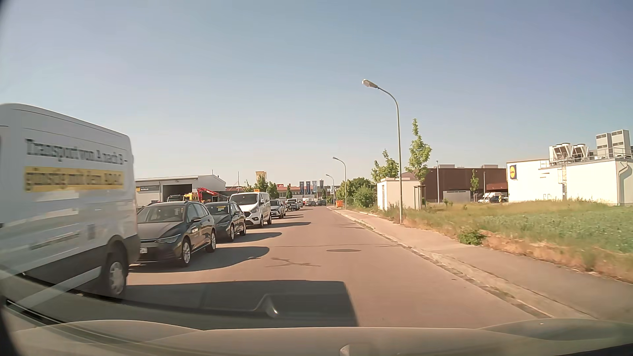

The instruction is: Follow the waypoints while adhering to traffic rules and regulations

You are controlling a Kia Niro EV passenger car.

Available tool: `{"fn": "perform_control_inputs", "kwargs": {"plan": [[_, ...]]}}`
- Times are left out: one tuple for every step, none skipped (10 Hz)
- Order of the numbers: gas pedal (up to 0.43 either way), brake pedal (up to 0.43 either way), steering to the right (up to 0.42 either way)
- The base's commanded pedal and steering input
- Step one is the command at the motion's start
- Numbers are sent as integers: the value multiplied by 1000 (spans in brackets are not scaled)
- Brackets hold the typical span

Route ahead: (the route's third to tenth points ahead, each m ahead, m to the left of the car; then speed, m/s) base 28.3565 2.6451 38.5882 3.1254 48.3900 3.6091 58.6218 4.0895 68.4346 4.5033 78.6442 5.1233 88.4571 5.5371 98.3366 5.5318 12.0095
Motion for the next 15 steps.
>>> {"fn": "perform_control_inputs", "kwargs": {"plan": [[39,0,-16],[47,0,-13],[47,0,-10],[47,0,-9],[47,0,-10],[47,0,-10],[39,0,-10],[28,0,-11],[20,0,-11],[20,0,-11],[20,0,-11],[20,0,-11],[20,0,-10],[20,0,-8],[20,0,-6]]}}
